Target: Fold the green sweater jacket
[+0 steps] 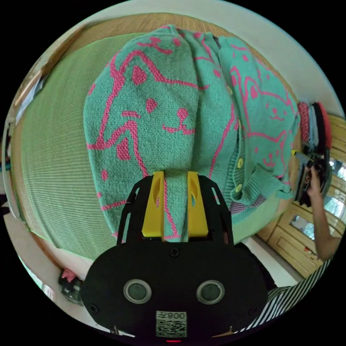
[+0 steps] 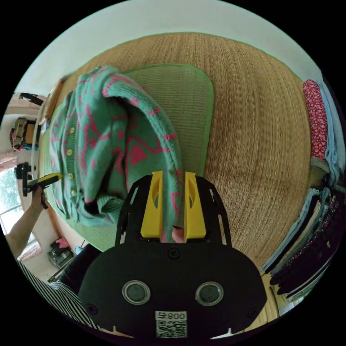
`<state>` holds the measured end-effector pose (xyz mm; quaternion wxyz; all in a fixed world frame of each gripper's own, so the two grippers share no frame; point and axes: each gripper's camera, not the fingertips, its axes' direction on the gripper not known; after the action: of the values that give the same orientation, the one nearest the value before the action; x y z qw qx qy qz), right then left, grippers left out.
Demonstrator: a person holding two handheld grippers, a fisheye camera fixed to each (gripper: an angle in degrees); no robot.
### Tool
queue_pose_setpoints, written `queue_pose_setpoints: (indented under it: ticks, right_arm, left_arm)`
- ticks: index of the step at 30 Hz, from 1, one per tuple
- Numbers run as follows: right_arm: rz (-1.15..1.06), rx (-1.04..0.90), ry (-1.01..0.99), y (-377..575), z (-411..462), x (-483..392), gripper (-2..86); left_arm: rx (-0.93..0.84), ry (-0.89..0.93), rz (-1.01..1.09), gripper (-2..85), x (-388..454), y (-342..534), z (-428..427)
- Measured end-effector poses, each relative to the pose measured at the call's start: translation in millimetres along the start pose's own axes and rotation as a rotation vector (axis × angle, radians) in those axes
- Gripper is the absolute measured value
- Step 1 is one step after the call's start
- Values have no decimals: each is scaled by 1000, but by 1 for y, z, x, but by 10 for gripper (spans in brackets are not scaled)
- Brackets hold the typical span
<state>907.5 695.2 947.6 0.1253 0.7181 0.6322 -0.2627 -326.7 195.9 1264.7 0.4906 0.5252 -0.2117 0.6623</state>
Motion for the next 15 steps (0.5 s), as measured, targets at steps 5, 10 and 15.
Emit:
queue_pose_setpoints:
  ticks: [5, 10, 15]
  right_arm:
    - [-18, -59, 17, -2, 5, -17, 58]
    - [-76, -109, -12, 4, -13, -30, 36]
    - [-178, 19, 140, 1, -104, -39, 29]
  left_arm:
    - [-3, 47, -24, 49, 5, 19, -12]
    - [12, 137, -45, 33, -4, 44, -51]
    - [86, 85, -22, 29, -27, 66, -129]
